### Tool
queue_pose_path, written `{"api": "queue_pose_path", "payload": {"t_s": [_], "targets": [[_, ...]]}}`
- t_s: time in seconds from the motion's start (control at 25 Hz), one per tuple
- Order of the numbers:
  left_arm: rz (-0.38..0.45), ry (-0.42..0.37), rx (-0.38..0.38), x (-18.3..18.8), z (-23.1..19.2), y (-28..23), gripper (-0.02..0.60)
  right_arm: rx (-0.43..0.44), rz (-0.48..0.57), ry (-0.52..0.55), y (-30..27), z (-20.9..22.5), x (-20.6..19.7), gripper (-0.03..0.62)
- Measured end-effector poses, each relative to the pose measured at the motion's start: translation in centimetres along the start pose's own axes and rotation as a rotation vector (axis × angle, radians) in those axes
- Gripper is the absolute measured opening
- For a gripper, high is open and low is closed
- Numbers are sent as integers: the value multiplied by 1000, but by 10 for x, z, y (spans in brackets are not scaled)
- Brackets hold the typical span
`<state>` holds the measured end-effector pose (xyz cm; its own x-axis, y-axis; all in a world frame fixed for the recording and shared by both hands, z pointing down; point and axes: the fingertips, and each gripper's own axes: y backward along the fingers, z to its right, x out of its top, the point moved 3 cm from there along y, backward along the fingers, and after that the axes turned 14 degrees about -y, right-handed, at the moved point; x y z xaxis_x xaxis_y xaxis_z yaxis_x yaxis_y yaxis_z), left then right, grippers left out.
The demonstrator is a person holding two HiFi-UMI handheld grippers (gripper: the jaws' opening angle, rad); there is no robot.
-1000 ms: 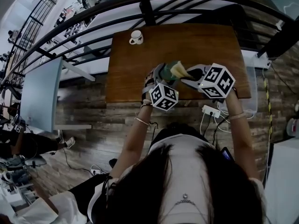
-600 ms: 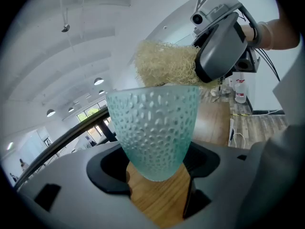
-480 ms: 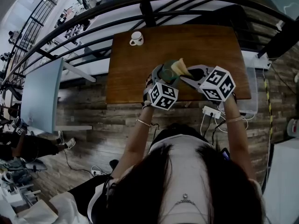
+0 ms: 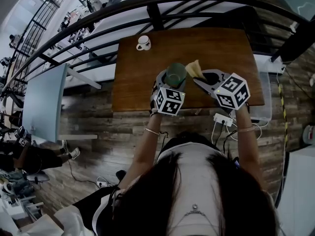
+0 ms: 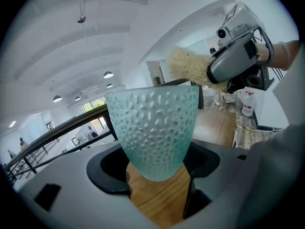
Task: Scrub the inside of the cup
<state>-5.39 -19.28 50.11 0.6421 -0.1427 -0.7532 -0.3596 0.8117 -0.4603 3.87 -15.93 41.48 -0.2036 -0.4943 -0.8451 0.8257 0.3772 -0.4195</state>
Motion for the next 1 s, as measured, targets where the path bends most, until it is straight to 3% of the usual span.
{"api": "queue_pose_path", "payload": {"t_s": [0.72, 1.0], "targets": [[17, 196, 25, -2, -8, 8, 342, -175, 106, -106, 24, 34, -18, 81], [18, 239, 19, -1, -6, 13, 342, -238, 137, -147, 31, 44, -24, 81]]}}
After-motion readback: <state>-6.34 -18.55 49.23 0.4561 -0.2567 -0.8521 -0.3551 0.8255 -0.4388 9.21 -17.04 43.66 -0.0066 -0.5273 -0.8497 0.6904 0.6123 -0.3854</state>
